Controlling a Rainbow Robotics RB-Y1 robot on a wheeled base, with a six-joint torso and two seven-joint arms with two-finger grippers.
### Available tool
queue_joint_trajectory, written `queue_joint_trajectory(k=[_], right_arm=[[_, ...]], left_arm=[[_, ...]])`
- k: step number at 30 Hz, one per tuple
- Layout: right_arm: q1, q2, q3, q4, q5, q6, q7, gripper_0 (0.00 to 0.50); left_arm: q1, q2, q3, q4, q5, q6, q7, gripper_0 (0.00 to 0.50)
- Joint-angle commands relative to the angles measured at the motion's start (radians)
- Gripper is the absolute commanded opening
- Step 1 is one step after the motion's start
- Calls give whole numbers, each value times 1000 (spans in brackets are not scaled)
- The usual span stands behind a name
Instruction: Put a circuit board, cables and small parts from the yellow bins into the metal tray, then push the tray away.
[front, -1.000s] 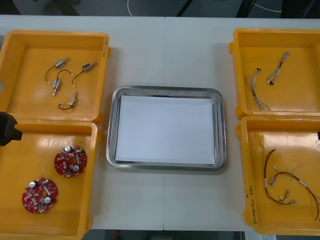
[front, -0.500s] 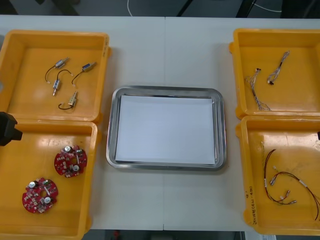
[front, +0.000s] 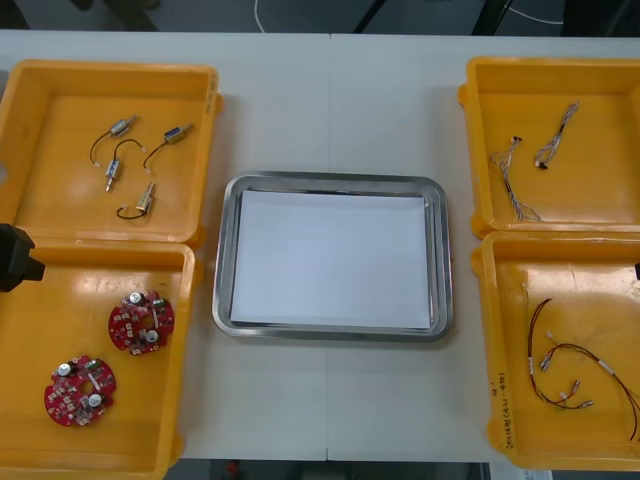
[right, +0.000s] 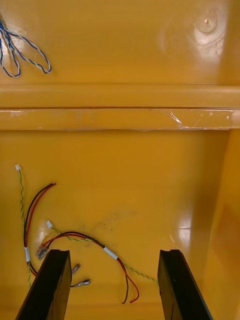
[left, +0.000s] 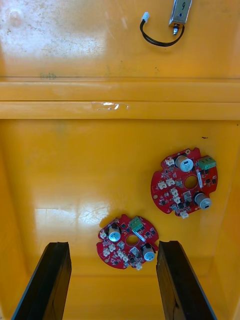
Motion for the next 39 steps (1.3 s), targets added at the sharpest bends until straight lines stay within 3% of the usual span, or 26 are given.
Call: queue_joint_trajectory(k=[1,35,36,39], right_arm=[[14,10,-35,-8,-8,3,-19,500],[14,10,-35,-8,-8,3,-19,500],[2,-2,-44,-11,-10,3,-19,500],[-9,-19,-43,-25,-22,3,-16,500]], left_arm=[[11,42,27,-26,7,6,-67,500],[11,42,27,-26,7,6,-67,500],[62,-9,-3,-5,27,6,-67,500],[77,-26,1,-3,21,6,-68,500]])
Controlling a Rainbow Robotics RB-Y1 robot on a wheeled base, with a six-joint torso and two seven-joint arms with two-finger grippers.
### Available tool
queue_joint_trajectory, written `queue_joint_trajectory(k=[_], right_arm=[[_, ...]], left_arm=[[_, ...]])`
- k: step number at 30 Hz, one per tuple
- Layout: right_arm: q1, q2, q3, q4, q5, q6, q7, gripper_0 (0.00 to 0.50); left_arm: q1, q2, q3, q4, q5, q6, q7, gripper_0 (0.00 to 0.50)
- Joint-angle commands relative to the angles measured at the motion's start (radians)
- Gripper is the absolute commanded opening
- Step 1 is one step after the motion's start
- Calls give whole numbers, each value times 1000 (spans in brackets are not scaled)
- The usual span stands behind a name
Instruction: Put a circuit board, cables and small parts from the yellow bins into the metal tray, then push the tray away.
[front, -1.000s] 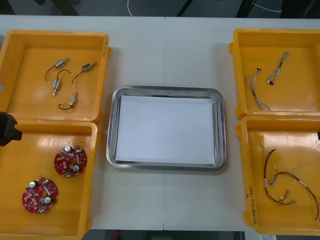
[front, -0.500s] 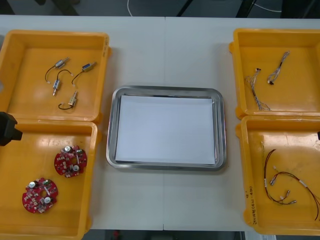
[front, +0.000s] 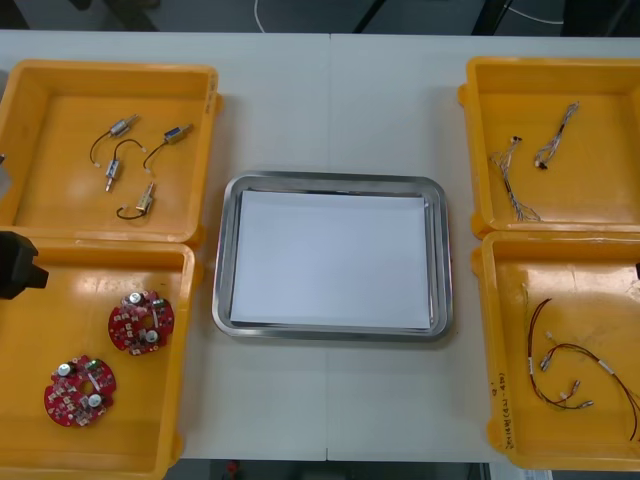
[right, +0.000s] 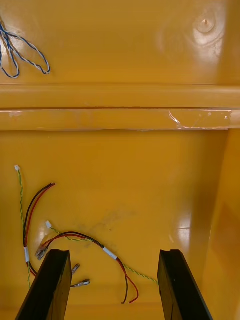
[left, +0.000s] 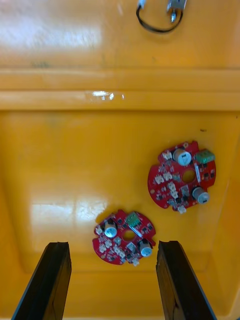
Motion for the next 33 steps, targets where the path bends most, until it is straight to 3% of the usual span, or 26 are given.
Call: queue_joint_trajectory(k=[1,7,13,28,33], right_arm=[[-3,-19,-38,-35,-22,3,-22,500],[5,-21,-32,-48,-28,3,-16,500],[37,-24,-35,-52,-39,3,-2,500],[250,-47,-44,-135,-80,3,36,500],[306,-48,-47,-140,-94,-16,105,500]], left_arm=[[68,-16,5,-7,10,6,-71,500],[100,-1,5,-7,24,6,-90,500],[201,67,3,-7,51,4,-205,500],[400,200,-15,-7,131,-386,-476,500],[457,260,-53,-5,142,-520,-544,500]])
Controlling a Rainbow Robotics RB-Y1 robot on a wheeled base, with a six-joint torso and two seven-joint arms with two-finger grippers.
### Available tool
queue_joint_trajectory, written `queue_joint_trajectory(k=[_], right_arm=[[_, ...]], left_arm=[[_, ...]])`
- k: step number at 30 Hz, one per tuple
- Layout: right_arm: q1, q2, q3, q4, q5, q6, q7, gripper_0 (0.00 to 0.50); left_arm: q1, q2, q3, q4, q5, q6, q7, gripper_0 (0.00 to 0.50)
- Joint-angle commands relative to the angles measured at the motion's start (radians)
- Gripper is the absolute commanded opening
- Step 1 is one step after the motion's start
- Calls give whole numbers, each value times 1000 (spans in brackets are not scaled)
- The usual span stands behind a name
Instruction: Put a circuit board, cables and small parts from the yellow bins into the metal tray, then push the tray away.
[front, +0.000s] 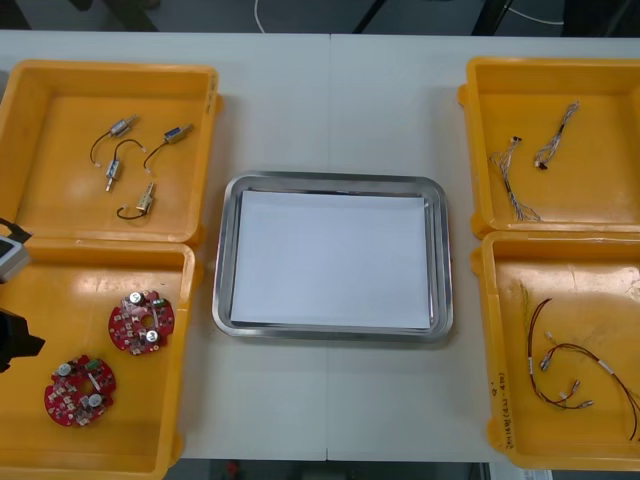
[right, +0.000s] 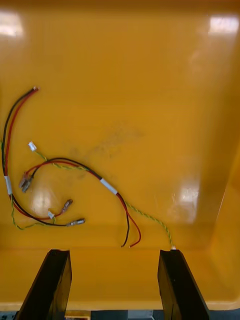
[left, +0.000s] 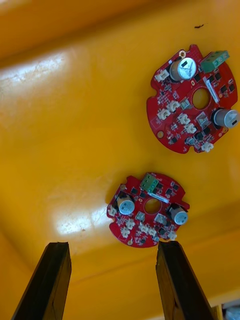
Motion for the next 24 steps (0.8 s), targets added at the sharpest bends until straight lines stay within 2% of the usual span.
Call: queue_joint_trajectory(k=[1,6,14,18,24], right_arm=[[72,-42,-42,-34,-18,-27,128,500],[111,-42,-50,-34,-29,-75,168,500],[212,-42,-33,-34,-48,-253,189,500],[266,-42,-12,-34,-48,-349,200,500],[289,-44,54,-29,-12,-424,211,500]], left_arm=[[78,101,-51,-5,16,-107,-178,500],[92,139,-84,-5,11,-155,-237,500],[86,176,-146,-5,-14,-205,-264,500],[63,187,-189,8,-47,-221,-277,500],[9,195,-264,85,-44,-278,-343,500]])
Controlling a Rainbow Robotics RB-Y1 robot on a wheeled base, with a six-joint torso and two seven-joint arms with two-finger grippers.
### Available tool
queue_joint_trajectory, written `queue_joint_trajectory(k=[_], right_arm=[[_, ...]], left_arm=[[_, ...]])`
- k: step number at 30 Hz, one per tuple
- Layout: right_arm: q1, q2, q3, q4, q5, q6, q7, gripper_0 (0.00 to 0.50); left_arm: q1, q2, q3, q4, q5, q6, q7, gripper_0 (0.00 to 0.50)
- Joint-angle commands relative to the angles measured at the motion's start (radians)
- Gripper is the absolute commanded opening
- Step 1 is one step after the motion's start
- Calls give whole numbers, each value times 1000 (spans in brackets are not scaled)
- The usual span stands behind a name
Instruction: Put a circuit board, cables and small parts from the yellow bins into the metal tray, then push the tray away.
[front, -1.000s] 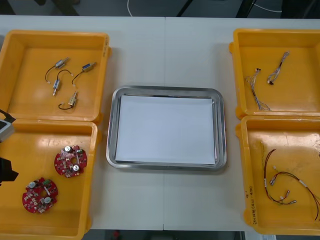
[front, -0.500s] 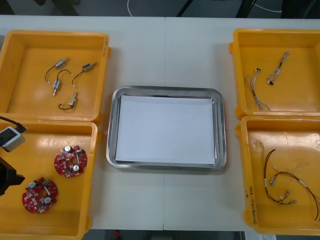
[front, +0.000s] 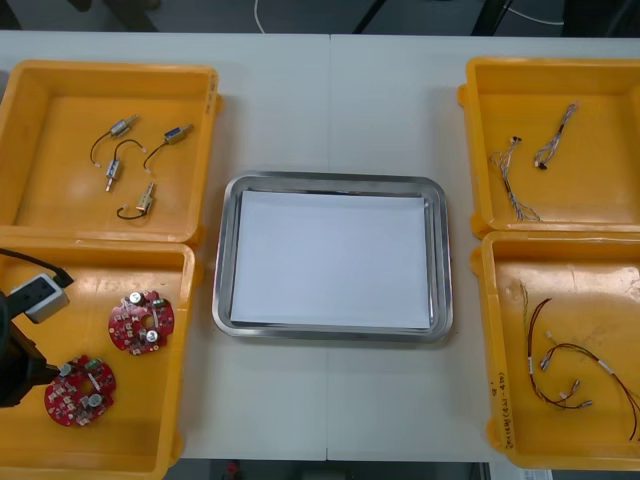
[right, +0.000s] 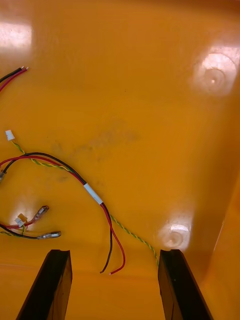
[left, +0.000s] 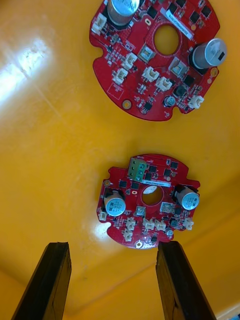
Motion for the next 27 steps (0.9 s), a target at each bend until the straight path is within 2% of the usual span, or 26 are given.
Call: queue_joint_trajectory(k=[1,9,20,27], right_arm=[[35,-48,67,-22,27,-49,25,500],[55,-97,163,29,82,-184,40,500],[80,-171,220,129,52,-345,71,500],[80,-183,263,172,32,-418,71,500]], left_arm=[[-56,43,-72,71,-6,-52,-167,500],[-126,41,-157,125,-3,-84,-188,500],[-185,43,-221,162,-3,-89,-191,500],[-199,41,-241,177,-5,-89,-193,500]])
